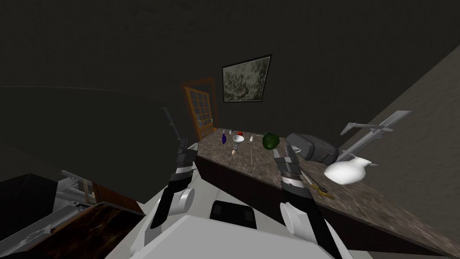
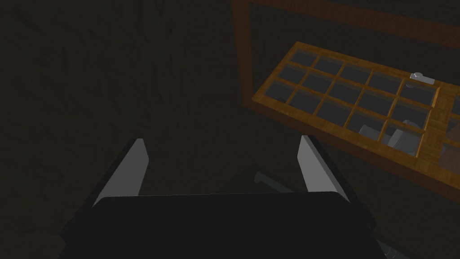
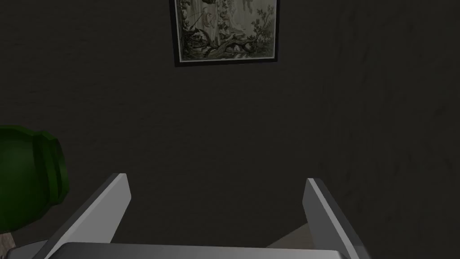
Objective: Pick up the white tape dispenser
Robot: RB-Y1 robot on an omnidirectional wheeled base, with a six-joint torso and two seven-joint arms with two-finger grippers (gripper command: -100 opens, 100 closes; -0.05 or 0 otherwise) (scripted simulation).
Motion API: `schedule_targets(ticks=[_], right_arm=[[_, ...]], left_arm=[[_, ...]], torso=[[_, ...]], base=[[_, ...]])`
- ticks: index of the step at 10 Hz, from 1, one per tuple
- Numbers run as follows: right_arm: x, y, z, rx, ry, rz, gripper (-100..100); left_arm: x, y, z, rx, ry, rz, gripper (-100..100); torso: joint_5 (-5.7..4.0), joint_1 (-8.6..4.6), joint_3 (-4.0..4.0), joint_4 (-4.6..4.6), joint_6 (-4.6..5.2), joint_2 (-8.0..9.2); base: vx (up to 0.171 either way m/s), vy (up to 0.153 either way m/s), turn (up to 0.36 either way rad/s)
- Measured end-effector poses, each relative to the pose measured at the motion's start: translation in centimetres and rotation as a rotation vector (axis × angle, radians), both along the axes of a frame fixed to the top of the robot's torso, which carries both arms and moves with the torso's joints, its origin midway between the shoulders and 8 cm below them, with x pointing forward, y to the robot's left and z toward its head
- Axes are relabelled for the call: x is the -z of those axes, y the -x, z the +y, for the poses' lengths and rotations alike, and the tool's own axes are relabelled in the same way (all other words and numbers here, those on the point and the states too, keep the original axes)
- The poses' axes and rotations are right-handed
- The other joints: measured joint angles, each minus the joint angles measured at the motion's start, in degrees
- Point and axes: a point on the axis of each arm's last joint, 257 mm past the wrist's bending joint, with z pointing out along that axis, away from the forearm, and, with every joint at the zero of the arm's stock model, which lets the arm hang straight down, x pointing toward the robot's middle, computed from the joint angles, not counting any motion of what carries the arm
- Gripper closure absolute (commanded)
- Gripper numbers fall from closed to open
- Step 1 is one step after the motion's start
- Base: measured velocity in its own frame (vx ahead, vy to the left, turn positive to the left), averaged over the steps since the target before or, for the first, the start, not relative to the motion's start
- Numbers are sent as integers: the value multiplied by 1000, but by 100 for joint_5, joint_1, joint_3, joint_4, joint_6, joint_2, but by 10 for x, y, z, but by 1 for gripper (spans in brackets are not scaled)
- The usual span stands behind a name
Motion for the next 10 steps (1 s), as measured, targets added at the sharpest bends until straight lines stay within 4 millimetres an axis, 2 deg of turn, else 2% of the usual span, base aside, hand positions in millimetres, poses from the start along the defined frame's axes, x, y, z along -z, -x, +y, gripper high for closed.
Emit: schedule_targets(ticks=[5, 7, 10], right_arm=[[31, -25, 8, -84, 28, 101, -100], [50, -41, 7, -112, 24, 156, -100], [64, -59, 3, -140, -2, 214, -100]], left_arm=[[0, 0, 0, 0, 0, 0, 0], [0, 0, 0, 0, 0, 0, 0], [0, 0, 0, 0, 0, 0, 0]], torso=[[-5, -23, 4, 2, -1, 7], [-4, -14, 3, 1, -1, 5], [-1, -2, 0, 0, -1, 0]], base=[[-22, -57, 22], [-16, -21, 32], [-6, -2, 36]])
